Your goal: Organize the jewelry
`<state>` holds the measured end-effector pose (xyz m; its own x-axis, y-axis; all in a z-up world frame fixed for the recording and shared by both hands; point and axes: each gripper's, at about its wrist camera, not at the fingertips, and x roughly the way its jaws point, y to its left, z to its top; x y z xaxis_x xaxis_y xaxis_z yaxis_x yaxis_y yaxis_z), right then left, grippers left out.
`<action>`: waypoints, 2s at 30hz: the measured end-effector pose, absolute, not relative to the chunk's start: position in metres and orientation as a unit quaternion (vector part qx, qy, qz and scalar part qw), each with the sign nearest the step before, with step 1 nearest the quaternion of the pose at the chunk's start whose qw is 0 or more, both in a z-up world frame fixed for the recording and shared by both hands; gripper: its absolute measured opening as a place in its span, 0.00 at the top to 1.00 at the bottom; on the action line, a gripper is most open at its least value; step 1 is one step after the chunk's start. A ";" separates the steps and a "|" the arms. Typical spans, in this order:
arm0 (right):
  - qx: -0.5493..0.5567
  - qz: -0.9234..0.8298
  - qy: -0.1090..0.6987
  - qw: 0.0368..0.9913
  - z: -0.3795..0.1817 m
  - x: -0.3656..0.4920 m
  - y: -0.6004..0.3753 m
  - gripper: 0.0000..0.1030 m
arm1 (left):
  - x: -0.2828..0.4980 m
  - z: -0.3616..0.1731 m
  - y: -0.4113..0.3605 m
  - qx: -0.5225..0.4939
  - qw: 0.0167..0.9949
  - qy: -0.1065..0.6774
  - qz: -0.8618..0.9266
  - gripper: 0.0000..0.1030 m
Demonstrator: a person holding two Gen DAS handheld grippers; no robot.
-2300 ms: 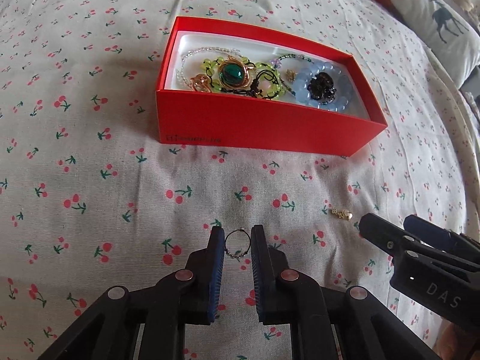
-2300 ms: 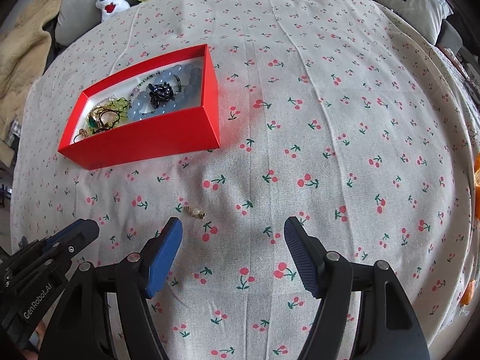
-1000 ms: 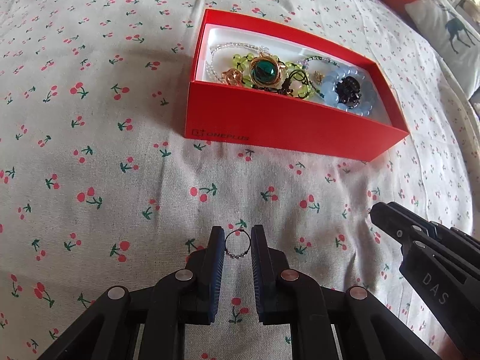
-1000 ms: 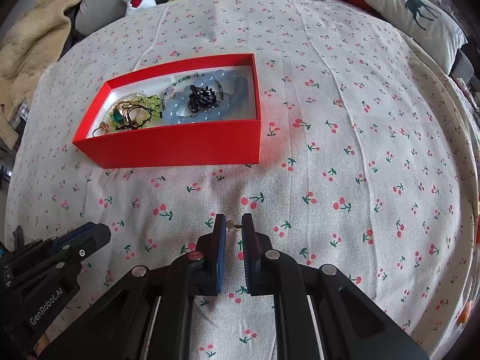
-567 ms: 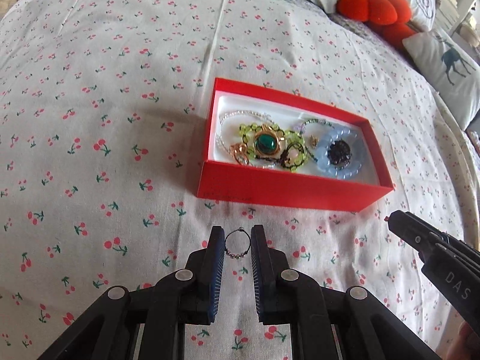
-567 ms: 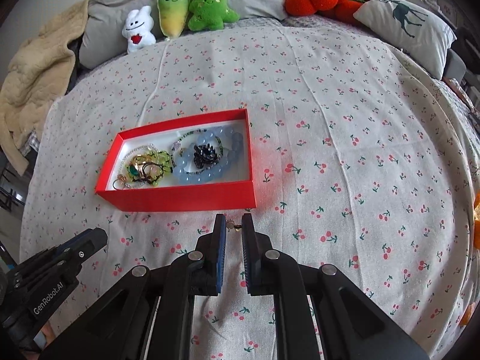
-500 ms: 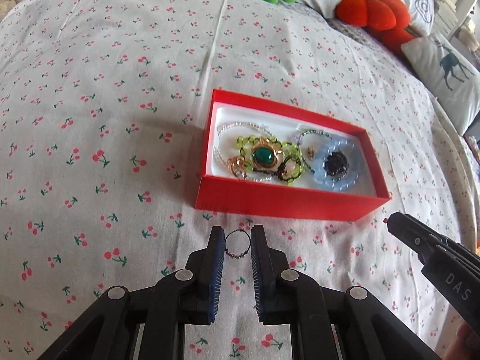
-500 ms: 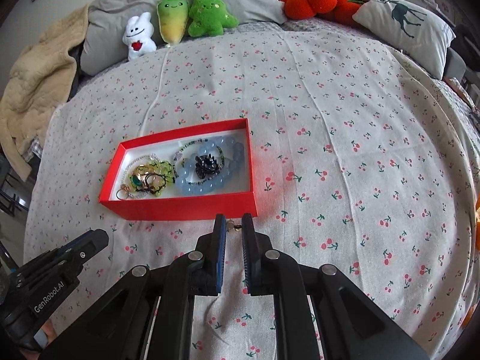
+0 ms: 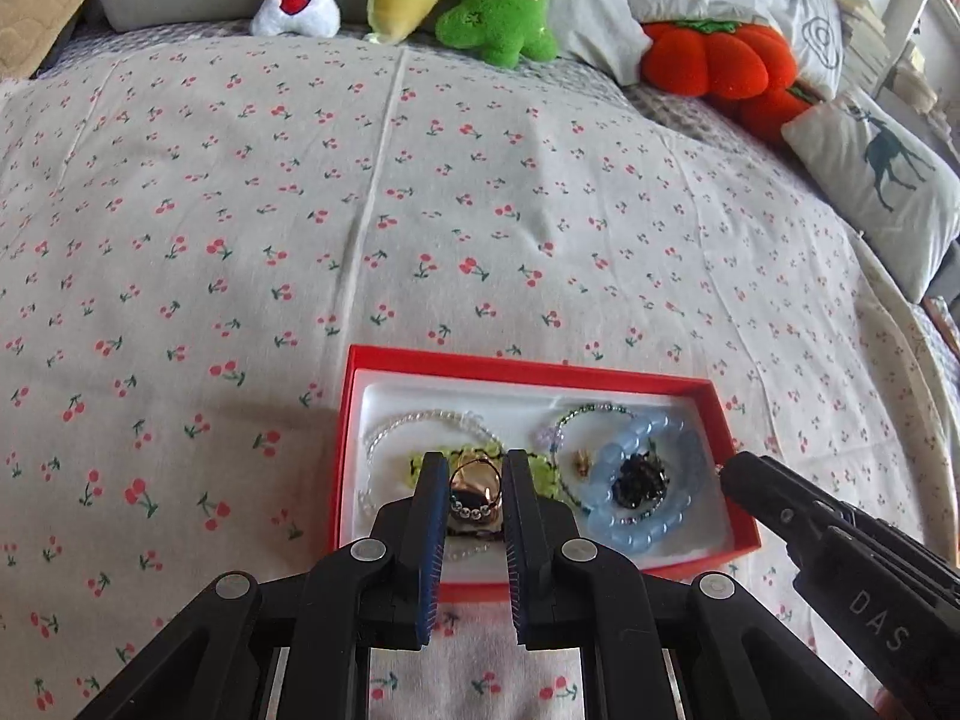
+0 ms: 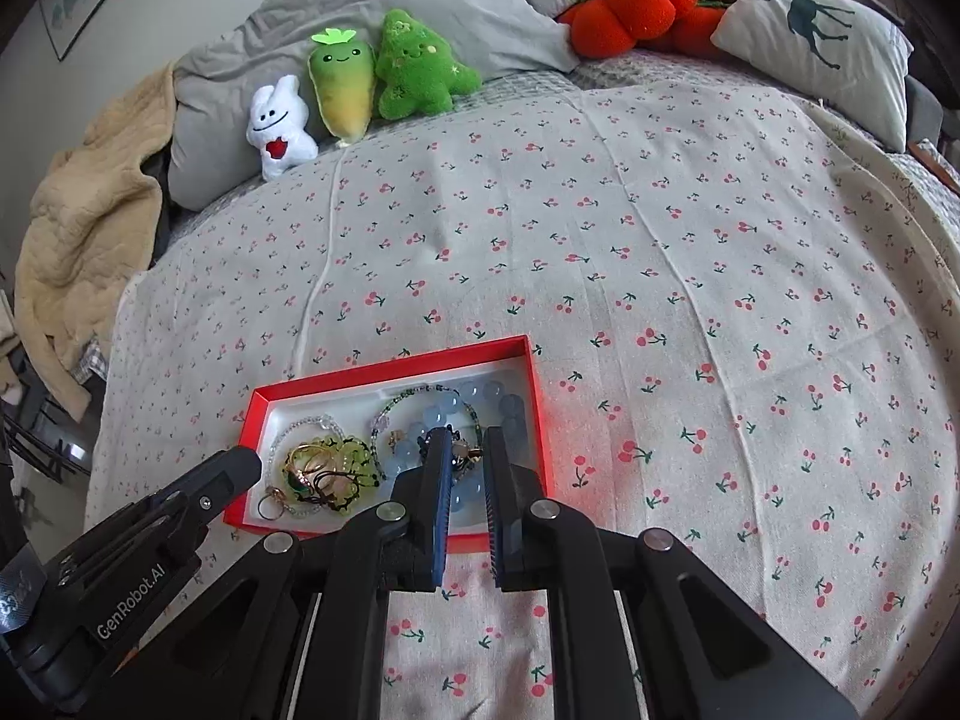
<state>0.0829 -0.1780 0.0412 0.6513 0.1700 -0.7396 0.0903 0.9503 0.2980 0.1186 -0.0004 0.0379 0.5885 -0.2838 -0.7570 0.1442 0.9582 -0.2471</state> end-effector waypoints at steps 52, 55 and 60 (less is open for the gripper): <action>0.211 0.058 0.436 0.873 0.032 0.095 -0.198 0.59 | 0.110 0.030 0.009 -0.067 0.880 0.463 -0.082 0.43; 0.181 0.033 0.435 0.881 0.040 0.076 -0.195 0.48 | 0.096 0.035 0.010 -0.057 0.882 0.463 -0.062 0.28; 0.159 0.009 0.440 0.884 0.048 0.039 -0.192 0.41 | 0.065 0.041 0.013 -0.034 0.887 0.460 -0.030 0.07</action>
